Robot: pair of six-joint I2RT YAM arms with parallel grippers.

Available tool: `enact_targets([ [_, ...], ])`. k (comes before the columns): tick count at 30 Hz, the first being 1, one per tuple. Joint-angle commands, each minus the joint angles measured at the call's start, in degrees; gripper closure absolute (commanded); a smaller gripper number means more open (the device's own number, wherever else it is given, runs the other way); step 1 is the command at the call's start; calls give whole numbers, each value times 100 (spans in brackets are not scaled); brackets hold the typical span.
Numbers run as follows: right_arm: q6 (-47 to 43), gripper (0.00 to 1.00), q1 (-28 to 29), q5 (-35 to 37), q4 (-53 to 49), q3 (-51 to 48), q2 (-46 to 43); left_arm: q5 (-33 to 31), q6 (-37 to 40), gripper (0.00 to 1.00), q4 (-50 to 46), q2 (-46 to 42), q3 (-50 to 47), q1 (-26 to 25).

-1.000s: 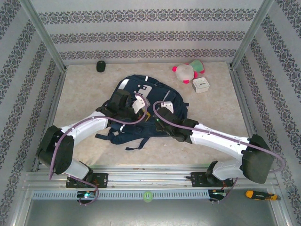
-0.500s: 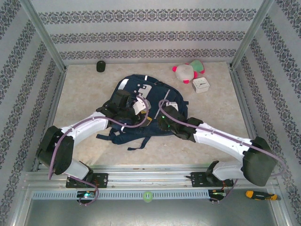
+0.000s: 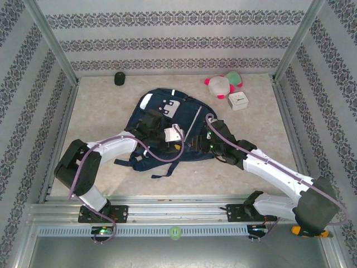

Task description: Pack the student bag

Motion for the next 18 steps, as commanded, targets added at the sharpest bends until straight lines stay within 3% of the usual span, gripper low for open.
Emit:
enact_targets([
  [1,-151,55,-7,-283,3,-103,-105,-25,70,64,270,40,135,-36],
  [3,-147,55,31,-264,-5,-108,-97,68,-300,86,258,-79,147,-41],
  [5,-113,55,161,-116,-11,-38,-39,292,-682,97,110,-220,187,-43],
  [13,-15,54,431,206,193,456,716,770,-1371,100,-169,-292,303,-31],
  [18,333,54,518,862,85,604,988,904,-1626,100,-245,-237,454,-27],
])
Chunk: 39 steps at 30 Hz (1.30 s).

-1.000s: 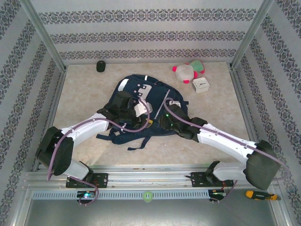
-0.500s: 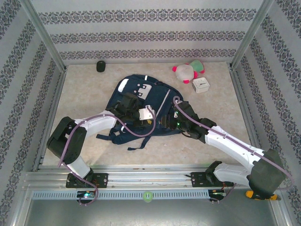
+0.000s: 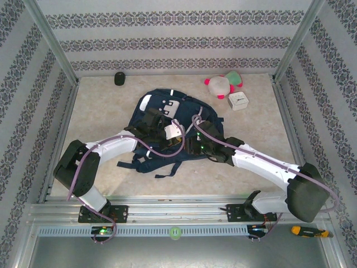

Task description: Pack the student bag

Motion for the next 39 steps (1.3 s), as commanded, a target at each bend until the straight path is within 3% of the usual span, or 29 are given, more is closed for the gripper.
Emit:
enact_targets([
  [1,314,54,69,755,0,198,152,594,-464,100,-113,-123,316,-8],
  [7,444,80,161,1758,-585,364,240,615,-585,100,-110,-220,366,-6],
  [14,287,100,18,1805,-791,343,115,471,-448,100,-299,-191,413,-2],
  [26,-126,100,-1013,1476,-1366,31,-464,253,-199,100,-647,-386,192,211],
  [35,-830,100,-2016,-256,-842,-309,-553,374,-27,100,-795,-535,81,373],
  [36,-963,98,-2044,-537,-739,-328,-518,391,-41,100,-780,-542,77,381],
  [39,-1117,69,-1996,-928,-751,-263,-500,437,-141,100,-735,-508,99,379],
])
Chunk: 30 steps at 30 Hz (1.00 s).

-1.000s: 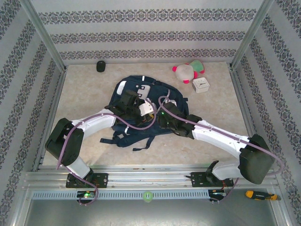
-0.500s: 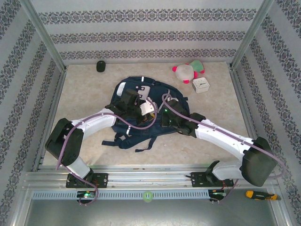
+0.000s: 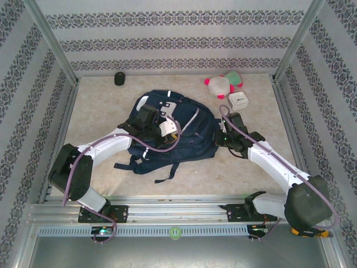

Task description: Pack the student bag

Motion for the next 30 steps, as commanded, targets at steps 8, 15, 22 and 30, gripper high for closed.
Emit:
enact_targets([
  [8,-1147,50,149,-1609,261,-21,-609,426,131,100,-102,-233,-21,73],
  [15,-2200,45,-47,-2857,470,353,327,928,147,100,51,-257,-77,162],
  [22,-2650,47,-146,-2841,412,773,972,1067,137,100,39,-250,-71,192],
  [30,-3046,47,-193,-2877,-133,1066,678,1099,208,100,21,-279,-95,202],
])
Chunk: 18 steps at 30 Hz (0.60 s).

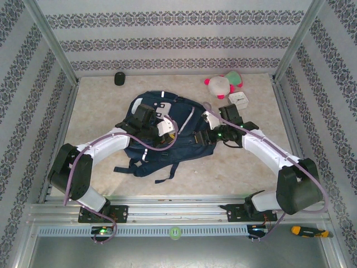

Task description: Pack the student bag

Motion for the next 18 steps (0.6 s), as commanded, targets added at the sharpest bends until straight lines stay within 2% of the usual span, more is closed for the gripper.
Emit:
enact_targets([
  [1,-428,45,-69,-125,-296,235,-322,585,93,100,85,-282,-52,8],
  [4,-648,43,-173,-307,-312,168,-409,661,87,100,104,-275,-68,28],
  [8,-900,42,-208,-535,-380,404,-31,716,78,100,124,-260,-51,44],
  [18,-1313,45,-236,-983,-518,706,761,750,58,100,141,-301,-66,53],
])
